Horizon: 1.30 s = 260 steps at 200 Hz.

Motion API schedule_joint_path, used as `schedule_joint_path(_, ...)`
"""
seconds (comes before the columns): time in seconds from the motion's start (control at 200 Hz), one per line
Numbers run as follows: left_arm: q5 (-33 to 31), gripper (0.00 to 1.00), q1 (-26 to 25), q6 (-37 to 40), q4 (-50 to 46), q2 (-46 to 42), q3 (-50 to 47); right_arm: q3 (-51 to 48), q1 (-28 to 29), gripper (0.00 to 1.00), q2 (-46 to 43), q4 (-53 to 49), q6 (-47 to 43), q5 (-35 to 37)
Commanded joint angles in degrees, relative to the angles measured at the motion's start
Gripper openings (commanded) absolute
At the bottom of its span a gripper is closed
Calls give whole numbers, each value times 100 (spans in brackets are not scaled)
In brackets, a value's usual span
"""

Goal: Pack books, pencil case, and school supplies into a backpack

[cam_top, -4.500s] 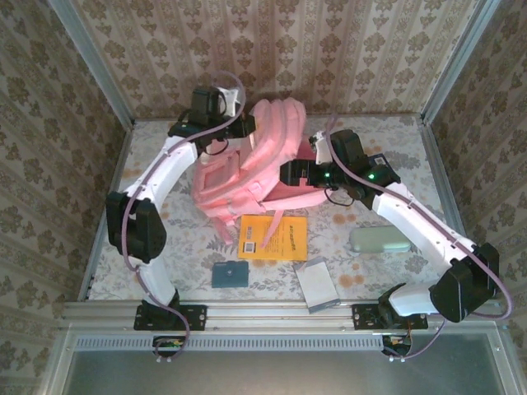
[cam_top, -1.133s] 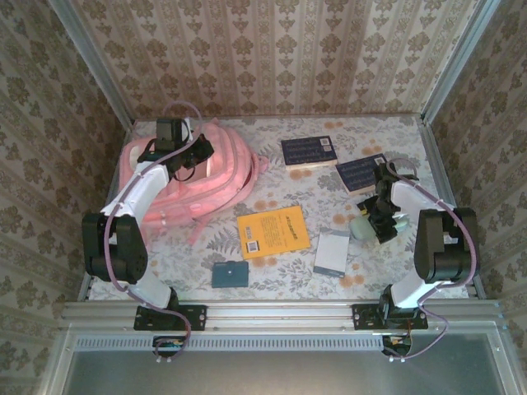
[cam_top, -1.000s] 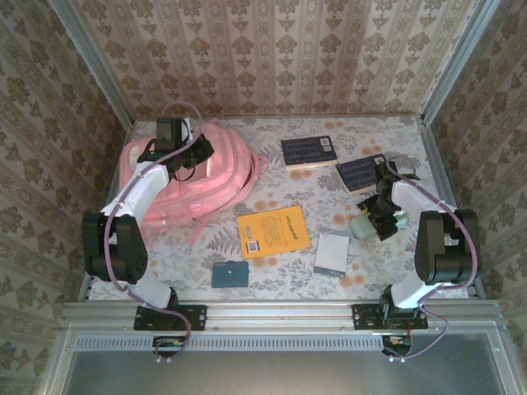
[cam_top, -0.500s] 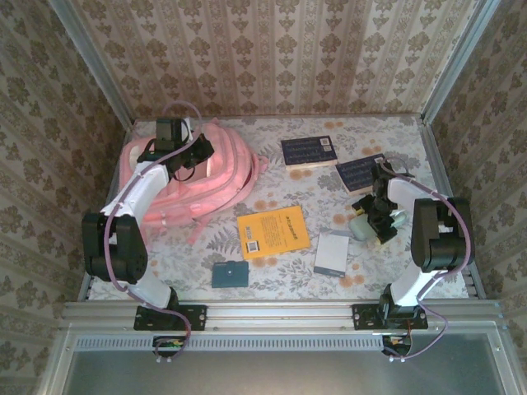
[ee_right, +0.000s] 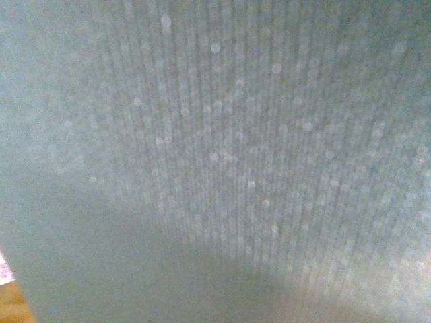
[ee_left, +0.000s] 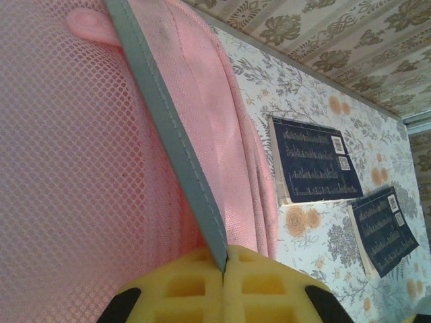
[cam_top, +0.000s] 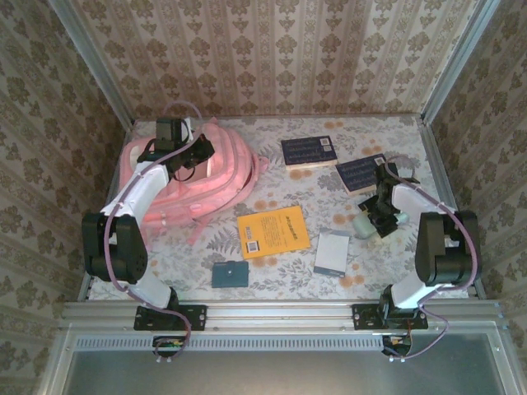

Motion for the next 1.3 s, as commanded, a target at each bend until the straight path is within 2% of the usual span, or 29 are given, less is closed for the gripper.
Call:
schedule_joint_path(0.0,483,0,-40,218,277,-221,396,4,19,72,-587,-82,-204,469)
schedule_joint_path(0.105,921,0,-37,415,333,-167,558,-18,130,70,-1215,87,-672,563)
schedule_joint_path(0.27,1240,0,-98,925,106,-251,894,-93,544,65,-2073,574,-1598,464)
schedule_joint_path(0.43,2093,0,-177,1197,-105,-256,1462,120,1192,65,-2427,1078,-2631,-130)
schedule_joint_path(0.705,3248,0,-189,1512,-430,-255,2159,777,1855,66,-1770,1911,-2992,-2401)
schedule_joint_path(0.91,3769,0,-193,1557,-396,-188,2307,1375,2280,66,-1257,1982,-2993,-3037)
schedule_joint_path(1.055,4205,0,-178,1304,-108,-54,2400,1813,2526,66,-721,1789,-2954,-3303)
schedule_joint_path(1.115,4253,0,-179,1243,-39,3,2459,1896,2580,68,-467,1977,-2743,-3529)
schedule_joint_path(1.23,4404,0,-169,956,302,107,2495,1887,2606,68,139,3064,-1678,-4073)
schedule_joint_path(1.295,4506,0,-171,778,554,150,2454,2102,2677,68,572,3320,-1302,-4164)
